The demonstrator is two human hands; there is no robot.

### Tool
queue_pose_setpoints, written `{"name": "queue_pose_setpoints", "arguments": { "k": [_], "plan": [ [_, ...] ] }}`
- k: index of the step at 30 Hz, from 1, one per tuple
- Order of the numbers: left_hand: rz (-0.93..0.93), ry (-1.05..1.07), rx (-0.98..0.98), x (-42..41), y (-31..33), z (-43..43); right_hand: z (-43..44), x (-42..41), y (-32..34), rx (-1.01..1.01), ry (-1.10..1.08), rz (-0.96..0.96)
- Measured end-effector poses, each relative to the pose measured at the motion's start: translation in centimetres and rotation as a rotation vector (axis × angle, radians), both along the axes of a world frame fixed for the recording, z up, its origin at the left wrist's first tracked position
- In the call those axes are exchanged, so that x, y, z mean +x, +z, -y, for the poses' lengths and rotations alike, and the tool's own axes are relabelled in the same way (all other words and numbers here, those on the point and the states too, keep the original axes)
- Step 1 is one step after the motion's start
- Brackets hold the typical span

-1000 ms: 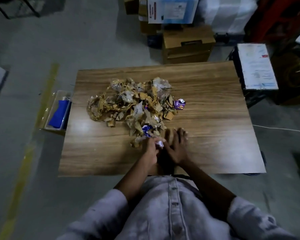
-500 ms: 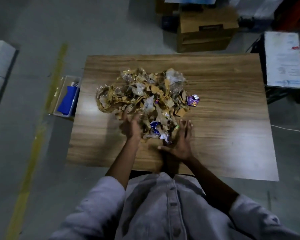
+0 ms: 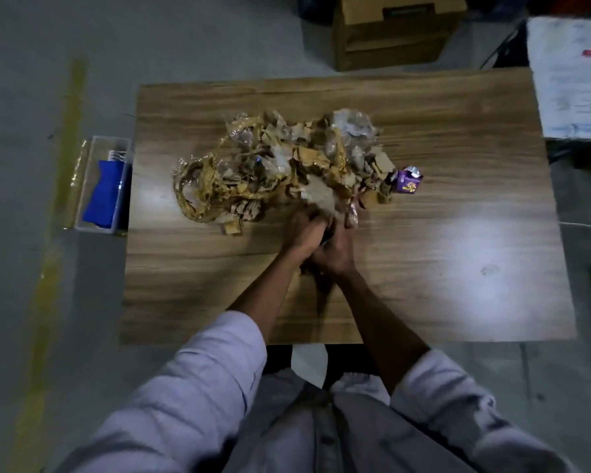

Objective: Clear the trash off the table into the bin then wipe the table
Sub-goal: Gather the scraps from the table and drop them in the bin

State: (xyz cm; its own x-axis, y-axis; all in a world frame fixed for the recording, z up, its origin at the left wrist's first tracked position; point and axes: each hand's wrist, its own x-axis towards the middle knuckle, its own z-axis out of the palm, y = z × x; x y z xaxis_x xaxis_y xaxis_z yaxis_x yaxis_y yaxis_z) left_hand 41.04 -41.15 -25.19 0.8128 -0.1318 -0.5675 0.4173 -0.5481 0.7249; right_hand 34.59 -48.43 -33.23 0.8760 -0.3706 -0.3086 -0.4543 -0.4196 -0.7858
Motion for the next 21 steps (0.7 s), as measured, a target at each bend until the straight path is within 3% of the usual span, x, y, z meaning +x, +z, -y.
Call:
{"name": "queue_pose_setpoints", "arguments": {
  "k": [3,6,9,15,19,21],
  "plan": [
    [-0.160,0.126,-0.134,0.4,1.1,-0.7,-1.3,0.7,3.8,-0.089,-0.023,0.121],
    [-0.134,0.121,-0.216,0.2,2.1,-1.9,-2.2,0.7,5.0,-0.103,-0.099,0.079],
    [-0.088,0.194,-0.301,-0.4,2.8,-3.8,-2.7,1.1,6.6,0.001,-0.222,0.082],
    [-0.345,0.555,-0.540,-1.8,6.0,-6.7,-3.7,0.0,10.4,0.129,-0.499,0.128],
    [-0.539,0.511,-0.595,-2.6,8.1,-7.2,-4.3,-1.3,14.0,0.358,-0.616,0.124],
    [-0.585,0.440,-0.653,-2.3,9.1,-7.1,-4.5,-2.4,15.5,0.464,-0.551,0.111]
  ]
}}
